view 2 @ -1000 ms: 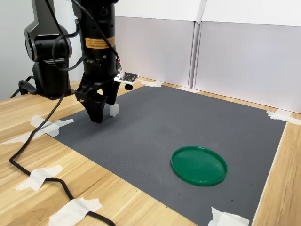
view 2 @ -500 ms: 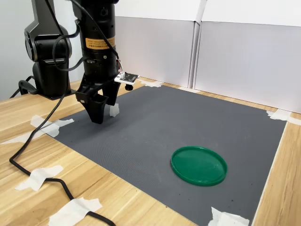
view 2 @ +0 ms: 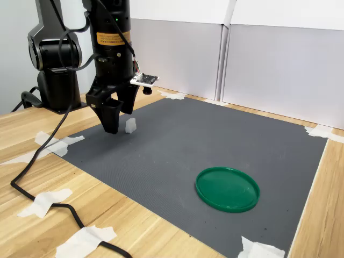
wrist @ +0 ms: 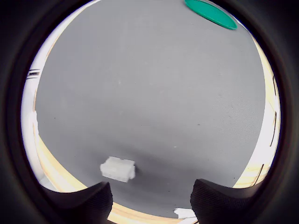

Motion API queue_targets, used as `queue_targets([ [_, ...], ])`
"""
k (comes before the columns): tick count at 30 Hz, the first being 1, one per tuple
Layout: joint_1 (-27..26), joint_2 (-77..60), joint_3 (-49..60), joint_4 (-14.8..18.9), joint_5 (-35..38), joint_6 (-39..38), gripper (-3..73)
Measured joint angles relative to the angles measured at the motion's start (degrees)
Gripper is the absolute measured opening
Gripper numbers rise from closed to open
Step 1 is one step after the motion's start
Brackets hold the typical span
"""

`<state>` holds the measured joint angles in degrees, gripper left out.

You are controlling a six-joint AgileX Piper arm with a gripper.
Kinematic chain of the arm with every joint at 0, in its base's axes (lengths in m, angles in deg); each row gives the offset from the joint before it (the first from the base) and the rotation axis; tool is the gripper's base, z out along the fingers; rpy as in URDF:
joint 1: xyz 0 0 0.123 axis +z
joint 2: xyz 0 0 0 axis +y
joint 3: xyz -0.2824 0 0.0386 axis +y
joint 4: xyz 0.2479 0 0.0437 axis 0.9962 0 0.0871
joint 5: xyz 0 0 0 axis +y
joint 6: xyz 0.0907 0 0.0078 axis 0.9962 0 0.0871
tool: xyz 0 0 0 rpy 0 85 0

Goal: Grasp a white terminal and put it on the green lid.

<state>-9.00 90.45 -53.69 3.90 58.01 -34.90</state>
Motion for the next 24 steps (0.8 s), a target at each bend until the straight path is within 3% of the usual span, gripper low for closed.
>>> queue_targets([
  [10,8.80,-1.35,0.00,-0.25,1.08,8.90,70.2],
  [19,9.16,-1.80,0.78,-2.66,2.42,9.96,70.2],
  [24,9.16,-1.25,4.60,-2.82,-0.37,10.09,70.2],
])
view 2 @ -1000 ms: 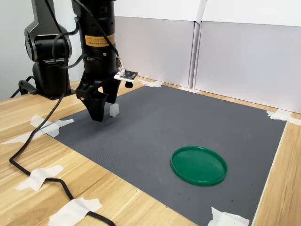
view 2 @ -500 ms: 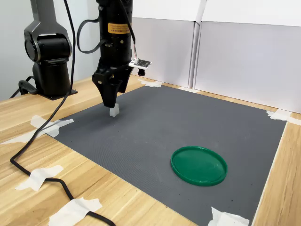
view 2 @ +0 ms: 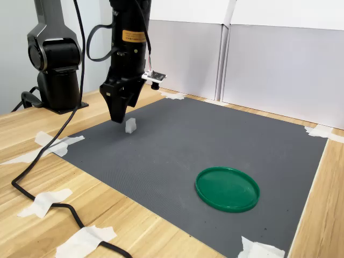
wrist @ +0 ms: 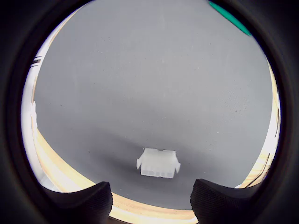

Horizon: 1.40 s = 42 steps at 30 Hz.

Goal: Grasp a white terminal and put it on the green lid.

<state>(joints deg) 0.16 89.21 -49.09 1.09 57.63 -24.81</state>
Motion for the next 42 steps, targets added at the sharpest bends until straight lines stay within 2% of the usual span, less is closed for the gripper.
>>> queue_targets([
  [11,0.00,0.12,0.54,1.35,-5.89,-1.12,70.0],
  [18,0.00,1.99,0.54,1.69,-6.20,-1.59,70.0],
  [23,0.00,2.24,0.54,1.69,-6.20,-1.59,67.0],
  [28,0.00,2.24,0.54,1.69,-6.20,-1.59,58.0],
  [36,0.00,2.51,0.54,1.70,-6.15,-1.32,33.7],
  [38,0.00,2.62,0.49,1.70,-6.00,-1.14,31.1],
  [42,0.00,2.73,0.49,1.70,-6.00,-1.00,30.9],
])
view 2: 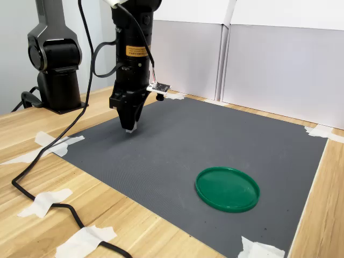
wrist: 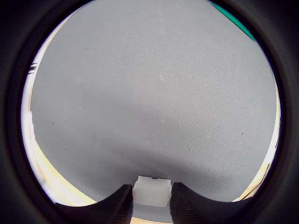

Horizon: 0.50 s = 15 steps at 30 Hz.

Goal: Grasp a white terminal and put it on the green lid.

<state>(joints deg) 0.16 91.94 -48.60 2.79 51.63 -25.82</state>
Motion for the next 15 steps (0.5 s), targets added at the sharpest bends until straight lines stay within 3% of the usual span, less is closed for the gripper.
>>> queue_targets([
  [8,0.00,0.00,-2.21,0.00,1.04,0.06,30.9],
  [15,0.00,1.71,-17.31,-0.60,5.82,0.40,30.8],
])
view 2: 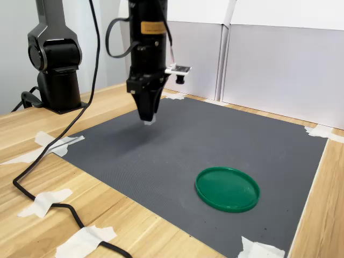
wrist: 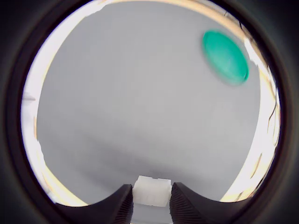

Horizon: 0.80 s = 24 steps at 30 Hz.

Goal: Grasp a white terminal and put it on the green lid.

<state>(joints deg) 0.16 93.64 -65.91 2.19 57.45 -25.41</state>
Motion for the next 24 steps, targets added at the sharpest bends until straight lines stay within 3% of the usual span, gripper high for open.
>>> queue_targets([
  [6,-0.18,8.76,-14.06,-3.04,3.84,0.00,30.8],
  [17,-3.84,26.88,-38.29,-2.19,8.31,0.00,30.8],
  [24,-4.71,32.35,-44.45,-2.19,11.26,0.00,30.8],
])
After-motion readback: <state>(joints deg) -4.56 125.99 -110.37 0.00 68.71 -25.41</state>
